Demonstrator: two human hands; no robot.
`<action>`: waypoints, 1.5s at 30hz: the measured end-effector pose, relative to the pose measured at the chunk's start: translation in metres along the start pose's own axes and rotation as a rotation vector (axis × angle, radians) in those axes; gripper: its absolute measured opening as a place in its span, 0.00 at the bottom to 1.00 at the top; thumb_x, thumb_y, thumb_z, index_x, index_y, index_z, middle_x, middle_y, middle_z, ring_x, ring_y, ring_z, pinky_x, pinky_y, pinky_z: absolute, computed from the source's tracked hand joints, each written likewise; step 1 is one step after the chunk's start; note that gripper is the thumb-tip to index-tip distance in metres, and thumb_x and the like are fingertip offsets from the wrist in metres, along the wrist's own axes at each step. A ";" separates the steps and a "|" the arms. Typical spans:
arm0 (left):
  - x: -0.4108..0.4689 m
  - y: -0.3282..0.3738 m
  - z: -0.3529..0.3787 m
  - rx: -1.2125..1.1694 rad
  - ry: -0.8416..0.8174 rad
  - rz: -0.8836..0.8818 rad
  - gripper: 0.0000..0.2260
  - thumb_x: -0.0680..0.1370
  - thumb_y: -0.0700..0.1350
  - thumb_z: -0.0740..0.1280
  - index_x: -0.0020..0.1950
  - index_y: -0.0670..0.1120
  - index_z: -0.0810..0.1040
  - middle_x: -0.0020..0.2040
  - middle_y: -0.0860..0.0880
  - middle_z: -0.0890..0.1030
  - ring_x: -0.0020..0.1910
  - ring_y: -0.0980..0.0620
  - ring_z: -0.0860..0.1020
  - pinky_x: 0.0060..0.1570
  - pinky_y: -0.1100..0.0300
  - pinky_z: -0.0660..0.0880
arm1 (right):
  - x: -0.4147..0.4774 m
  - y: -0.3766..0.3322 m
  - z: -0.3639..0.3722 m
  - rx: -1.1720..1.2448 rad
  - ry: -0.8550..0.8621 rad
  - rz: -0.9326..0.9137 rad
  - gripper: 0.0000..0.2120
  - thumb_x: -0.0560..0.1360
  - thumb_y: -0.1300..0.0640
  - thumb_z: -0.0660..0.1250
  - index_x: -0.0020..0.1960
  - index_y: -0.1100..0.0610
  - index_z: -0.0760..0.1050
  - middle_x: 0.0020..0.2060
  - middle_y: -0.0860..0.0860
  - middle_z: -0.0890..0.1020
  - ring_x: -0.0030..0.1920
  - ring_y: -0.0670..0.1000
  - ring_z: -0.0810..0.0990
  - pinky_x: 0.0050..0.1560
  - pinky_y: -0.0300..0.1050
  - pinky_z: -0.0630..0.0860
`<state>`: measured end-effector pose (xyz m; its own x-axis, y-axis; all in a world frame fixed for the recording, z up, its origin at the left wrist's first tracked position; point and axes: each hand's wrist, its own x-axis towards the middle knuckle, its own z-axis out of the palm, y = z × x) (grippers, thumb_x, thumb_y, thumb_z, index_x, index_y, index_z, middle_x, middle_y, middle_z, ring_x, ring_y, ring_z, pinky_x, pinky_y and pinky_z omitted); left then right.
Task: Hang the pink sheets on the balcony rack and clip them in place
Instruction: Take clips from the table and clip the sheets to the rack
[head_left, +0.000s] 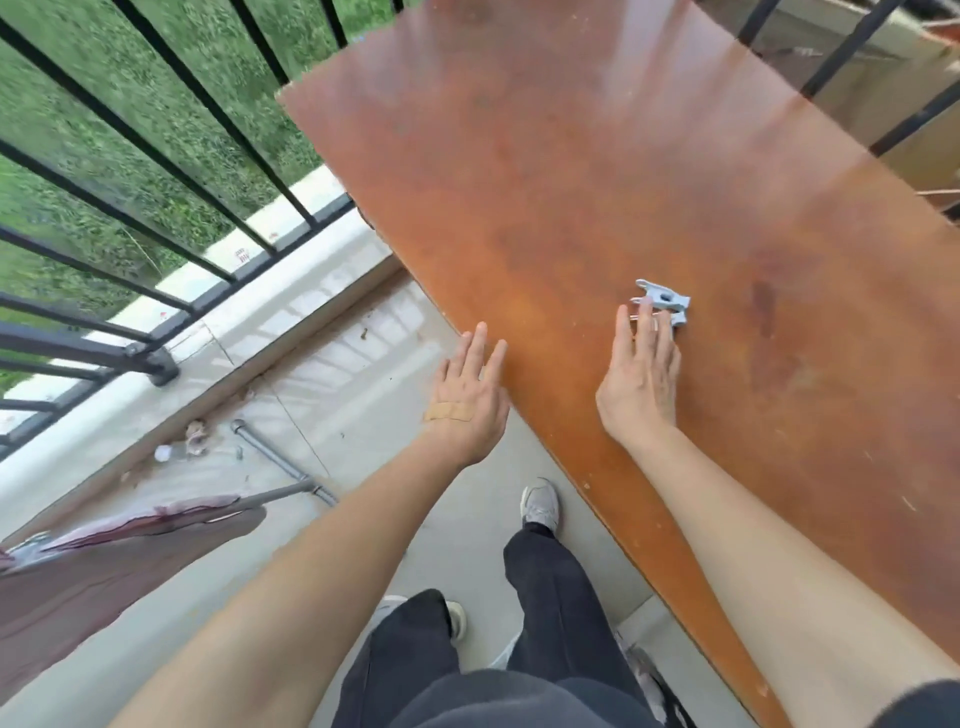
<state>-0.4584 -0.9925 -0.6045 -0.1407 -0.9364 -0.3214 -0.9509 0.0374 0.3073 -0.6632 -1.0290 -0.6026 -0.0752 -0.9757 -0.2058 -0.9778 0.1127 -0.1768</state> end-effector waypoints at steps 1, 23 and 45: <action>0.002 0.006 0.005 0.010 -0.040 0.005 0.25 0.82 0.46 0.54 0.79 0.47 0.54 0.80 0.45 0.47 0.79 0.45 0.48 0.73 0.45 0.56 | 0.005 0.008 -0.002 -0.006 -0.008 0.003 0.36 0.74 0.69 0.57 0.80 0.57 0.50 0.80 0.56 0.47 0.79 0.61 0.46 0.76 0.57 0.52; -0.131 -0.073 -0.115 -0.019 0.353 -0.504 0.16 0.78 0.46 0.58 0.62 0.44 0.78 0.70 0.41 0.72 0.70 0.40 0.69 0.66 0.46 0.65 | -0.005 -0.162 -0.060 0.317 -0.054 -0.576 0.16 0.76 0.50 0.68 0.59 0.57 0.77 0.51 0.56 0.79 0.52 0.61 0.78 0.49 0.53 0.74; -0.776 -0.285 -0.158 0.019 1.078 -1.728 0.20 0.82 0.51 0.58 0.72 0.46 0.71 0.75 0.44 0.67 0.71 0.42 0.67 0.68 0.46 0.62 | -0.556 -0.626 -0.082 0.358 -0.436 -1.821 0.16 0.73 0.52 0.70 0.57 0.57 0.75 0.43 0.54 0.81 0.44 0.57 0.79 0.42 0.47 0.69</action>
<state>-0.0349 -0.3311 -0.3014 0.9108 0.2234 0.3473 0.1104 -0.9422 0.3164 -0.0255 -0.5726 -0.2990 0.9543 0.1636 0.2499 0.2826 -0.7656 -0.5779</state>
